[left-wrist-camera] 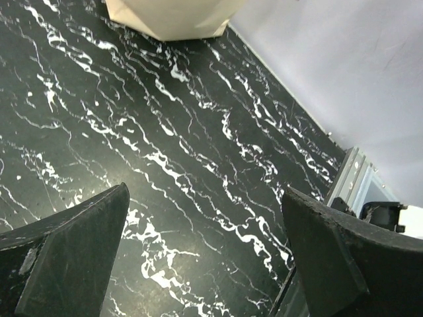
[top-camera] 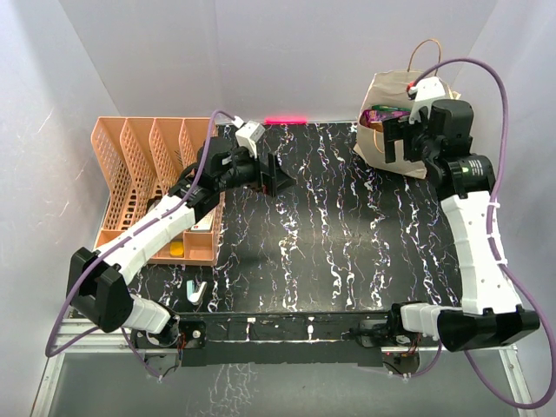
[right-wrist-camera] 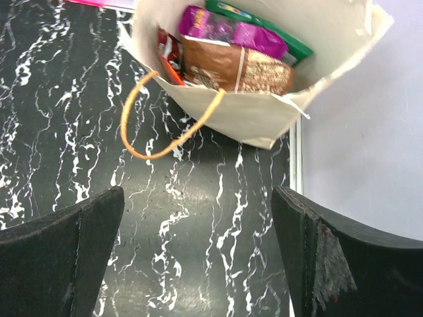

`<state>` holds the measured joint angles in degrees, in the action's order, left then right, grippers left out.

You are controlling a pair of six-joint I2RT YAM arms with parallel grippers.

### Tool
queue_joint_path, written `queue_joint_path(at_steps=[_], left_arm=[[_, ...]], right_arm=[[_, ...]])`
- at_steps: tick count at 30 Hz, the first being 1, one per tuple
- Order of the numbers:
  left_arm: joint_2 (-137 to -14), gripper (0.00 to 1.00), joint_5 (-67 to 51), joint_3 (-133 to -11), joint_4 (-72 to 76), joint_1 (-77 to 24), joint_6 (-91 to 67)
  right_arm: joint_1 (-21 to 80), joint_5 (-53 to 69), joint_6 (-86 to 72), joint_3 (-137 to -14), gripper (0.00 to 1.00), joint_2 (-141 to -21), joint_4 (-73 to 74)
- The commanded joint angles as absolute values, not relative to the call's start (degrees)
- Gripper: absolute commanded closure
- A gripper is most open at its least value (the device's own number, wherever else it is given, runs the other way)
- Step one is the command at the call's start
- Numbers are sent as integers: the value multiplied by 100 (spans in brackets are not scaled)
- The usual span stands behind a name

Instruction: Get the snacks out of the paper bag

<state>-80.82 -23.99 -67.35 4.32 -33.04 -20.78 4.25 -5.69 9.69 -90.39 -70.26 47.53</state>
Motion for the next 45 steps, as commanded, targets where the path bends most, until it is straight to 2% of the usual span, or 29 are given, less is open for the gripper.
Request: queue_joint_path(at_steps=[1,4,9,15,21,27,29,35,39,45], left_arm=[[-7899,2,-2489,-6624,629,-3328,-1953],[-7957,2,-2653,-6618,668,-3325,-2068],[-8027,2,-2790,-6356,989,-3324,-2200],[-8084,2,-2711,-6259,1054,-3325,-2147],[-8275,1,-2599,-6336,910,-3322,-2144],[-8323,2,-2498,-6373,813,-3306,-2145],[-8316,2,-2454,-6372,795,-3311,-2145],[-8324,2,-2391,-6389,743,-3270,-2193],[-8318,2,-2376,-6373,755,-3258,-2241],[-8307,2,-2247,-6354,725,-3253,-2232]], right_arm=[[600,579,1871,-9434,3,-7346,4453],[801,572,1870,-9596,4,-7546,4500],[935,188,2004,-9474,14,-7898,4562],[1243,-1154,2069,-9133,15,-8191,4098],[1265,-1299,2101,-8845,20,-8144,3505],[1274,-1221,2144,-8879,38,-8413,3607],[1289,-1376,2101,-8981,49,-8508,3734],[1309,-1151,1824,-9193,71,-8521,3952],[1404,-745,1627,-9295,92,-8481,4134],[1617,-303,1203,-8980,93,-8087,4039]])
